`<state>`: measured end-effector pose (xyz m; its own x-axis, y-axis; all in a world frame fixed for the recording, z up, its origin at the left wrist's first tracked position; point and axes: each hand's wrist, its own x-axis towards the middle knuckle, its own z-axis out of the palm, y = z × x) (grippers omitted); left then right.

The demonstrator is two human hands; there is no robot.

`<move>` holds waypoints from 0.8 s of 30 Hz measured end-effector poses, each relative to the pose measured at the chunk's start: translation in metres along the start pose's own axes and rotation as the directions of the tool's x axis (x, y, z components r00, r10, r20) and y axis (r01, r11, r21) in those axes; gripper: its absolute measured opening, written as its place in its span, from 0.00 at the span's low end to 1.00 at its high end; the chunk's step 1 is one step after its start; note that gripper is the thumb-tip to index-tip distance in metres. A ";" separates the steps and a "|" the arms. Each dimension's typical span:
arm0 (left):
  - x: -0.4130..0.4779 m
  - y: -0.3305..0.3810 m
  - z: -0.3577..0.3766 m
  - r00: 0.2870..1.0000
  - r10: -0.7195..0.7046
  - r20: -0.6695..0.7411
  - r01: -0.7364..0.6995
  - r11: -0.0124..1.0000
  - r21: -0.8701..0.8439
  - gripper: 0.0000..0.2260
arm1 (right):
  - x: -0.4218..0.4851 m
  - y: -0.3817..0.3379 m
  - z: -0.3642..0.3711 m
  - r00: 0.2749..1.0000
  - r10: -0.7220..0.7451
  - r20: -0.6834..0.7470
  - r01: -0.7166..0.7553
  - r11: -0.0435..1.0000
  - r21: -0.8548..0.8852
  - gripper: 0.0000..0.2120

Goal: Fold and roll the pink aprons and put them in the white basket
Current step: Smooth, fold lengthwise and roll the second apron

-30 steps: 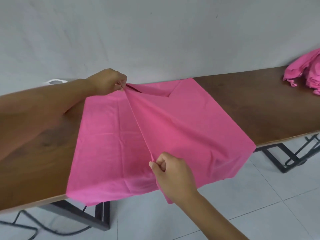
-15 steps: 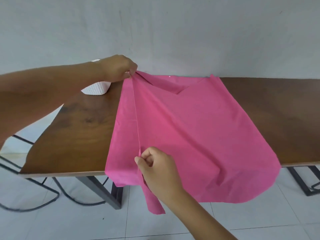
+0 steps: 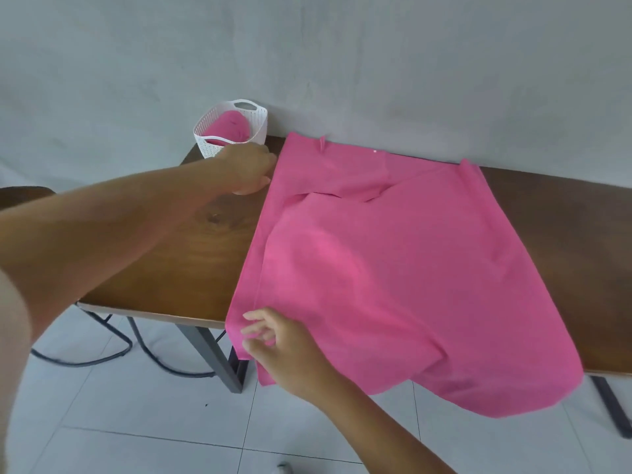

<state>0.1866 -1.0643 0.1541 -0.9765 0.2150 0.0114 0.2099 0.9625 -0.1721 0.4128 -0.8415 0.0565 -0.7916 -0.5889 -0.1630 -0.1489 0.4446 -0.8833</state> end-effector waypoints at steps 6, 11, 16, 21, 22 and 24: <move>-0.031 -0.011 0.024 0.999 -0.002 0.051 0.003 1.000 -0.012 0.16 | 0.002 0.014 -0.014 1.000 0.015 -0.023 -0.017 0.997 -0.072 0.16; -0.051 -0.015 0.047 0.998 -0.010 0.062 0.013 0.998 -0.063 0.15 | 0.001 0.019 -0.035 0.999 0.011 -0.042 -0.017 0.990 -0.139 0.15; -0.060 -0.007 0.069 0.999 0.001 0.051 0.007 0.986 -0.169 0.15 | 0.000 0.029 -0.062 0.996 0.013 -0.090 -0.031 0.979 -0.202 0.13; -0.053 0.020 0.079 1.000 0.028 0.003 -0.025 0.949 -0.314 0.21 | -0.002 0.051 -0.103 0.978 -0.026 -0.206 -0.043 0.944 -0.326 0.11; -0.048 0.027 0.080 1.000 0.028 -0.004 -0.028 0.946 -0.324 0.22 | -0.002 0.055 -0.113 0.975 -0.021 -0.221 -0.057 0.939 -0.340 0.11; -0.036 0.043 0.080 1.000 0.028 -0.013 -0.031 0.933 -0.358 0.24 | 0.001 0.063 -0.134 0.969 -0.009 -0.246 -0.080 0.934 -0.349 0.10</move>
<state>0.2269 -1.0443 0.0672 -0.9695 0.2445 0.0198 0.2436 0.9507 0.1920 0.3227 -0.7233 0.0594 -0.9118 -0.4086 -0.0415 -0.2828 0.6979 -0.6580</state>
